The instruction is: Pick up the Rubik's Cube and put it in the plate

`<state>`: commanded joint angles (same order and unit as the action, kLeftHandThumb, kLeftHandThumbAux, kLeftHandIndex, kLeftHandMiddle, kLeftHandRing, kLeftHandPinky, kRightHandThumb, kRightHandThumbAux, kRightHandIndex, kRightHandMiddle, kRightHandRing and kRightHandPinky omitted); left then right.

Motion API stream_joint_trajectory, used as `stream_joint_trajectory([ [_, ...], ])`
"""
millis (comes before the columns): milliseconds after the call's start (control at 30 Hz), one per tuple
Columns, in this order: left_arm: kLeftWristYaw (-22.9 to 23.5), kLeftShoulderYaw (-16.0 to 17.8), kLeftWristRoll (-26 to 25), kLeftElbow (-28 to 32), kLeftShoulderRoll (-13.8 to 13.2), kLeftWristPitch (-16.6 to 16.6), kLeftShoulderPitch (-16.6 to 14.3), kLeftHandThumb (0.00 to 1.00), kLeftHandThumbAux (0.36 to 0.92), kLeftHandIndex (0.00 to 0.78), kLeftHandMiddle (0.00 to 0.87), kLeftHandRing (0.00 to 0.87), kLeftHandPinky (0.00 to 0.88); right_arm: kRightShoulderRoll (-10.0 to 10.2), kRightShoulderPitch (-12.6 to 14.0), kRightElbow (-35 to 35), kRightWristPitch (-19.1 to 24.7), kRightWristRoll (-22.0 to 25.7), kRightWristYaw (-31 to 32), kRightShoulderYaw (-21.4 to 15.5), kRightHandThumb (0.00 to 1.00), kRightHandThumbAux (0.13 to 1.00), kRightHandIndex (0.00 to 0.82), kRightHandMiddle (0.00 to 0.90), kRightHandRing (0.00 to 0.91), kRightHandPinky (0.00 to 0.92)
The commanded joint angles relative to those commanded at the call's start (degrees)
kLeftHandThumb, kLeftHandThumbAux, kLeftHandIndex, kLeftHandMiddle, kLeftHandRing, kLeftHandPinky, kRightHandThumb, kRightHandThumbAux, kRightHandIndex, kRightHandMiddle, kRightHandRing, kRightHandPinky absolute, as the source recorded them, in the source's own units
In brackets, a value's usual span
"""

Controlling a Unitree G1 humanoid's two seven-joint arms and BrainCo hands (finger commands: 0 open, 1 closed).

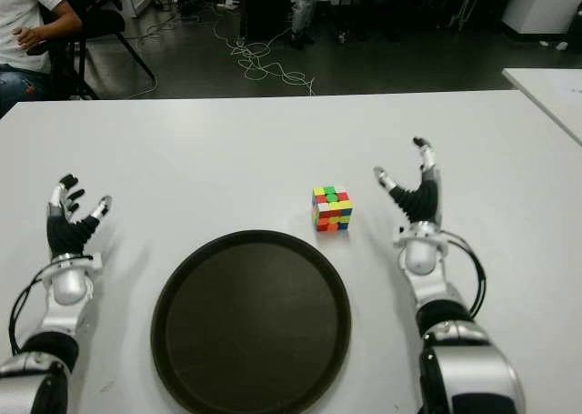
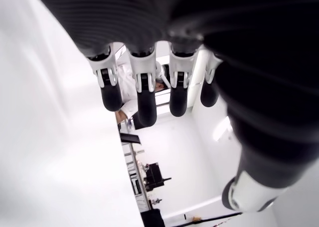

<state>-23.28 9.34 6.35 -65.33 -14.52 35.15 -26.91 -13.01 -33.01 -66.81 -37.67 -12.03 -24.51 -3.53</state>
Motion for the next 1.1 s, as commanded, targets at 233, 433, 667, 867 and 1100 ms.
stream_joint_trajectory([
  [233,0.61,0.36,-0.71,-2.50,-0.74,-2.41,-1.59,0.192,0.705,0.097,0.129,0.121,0.103,-0.58,-1.36,-0.02,-0.26,-0.46,-0.99,0.43,0.237,0.705,0.000,0.000,0.000,0.000],
  [433,0.42,0.67,-1.21,-2.79,-0.64,-3.84,-2.16,0.208,0.717,0.095,0.128,0.116,0.095,-1.59,-3.03,-0.43,-0.05,-0.37,-1.15,0.26,0.245,0.714,0.000,0.000,0.000,0.000],
  [667,-0.06,0.43,-1.19,-2.69,-0.52,-4.77,-2.39,0.215,0.724,0.100,0.135,0.114,0.087,-2.78,-5.10,-1.63,1.26,-0.13,-0.63,0.08,0.261,0.715,0.000,0.000,0.000,0.000],
  [867,-0.52,0.15,-0.93,-2.49,-0.31,-4.92,-2.38,0.227,0.725,0.105,0.148,0.130,0.104,-4.09,-6.62,-2.55,4.07,-1.13,-0.93,0.91,0.257,0.717,0.000,0.004,0.000,0.005],
  [1100,-1.39,-0.42,-0.53,-2.44,0.08,-4.99,-2.18,0.243,0.735,0.100,0.143,0.142,0.136,-5.89,-8.72,-3.28,9.69,-3.34,0.90,3.23,0.306,0.730,0.003,0.014,0.000,0.000],
])
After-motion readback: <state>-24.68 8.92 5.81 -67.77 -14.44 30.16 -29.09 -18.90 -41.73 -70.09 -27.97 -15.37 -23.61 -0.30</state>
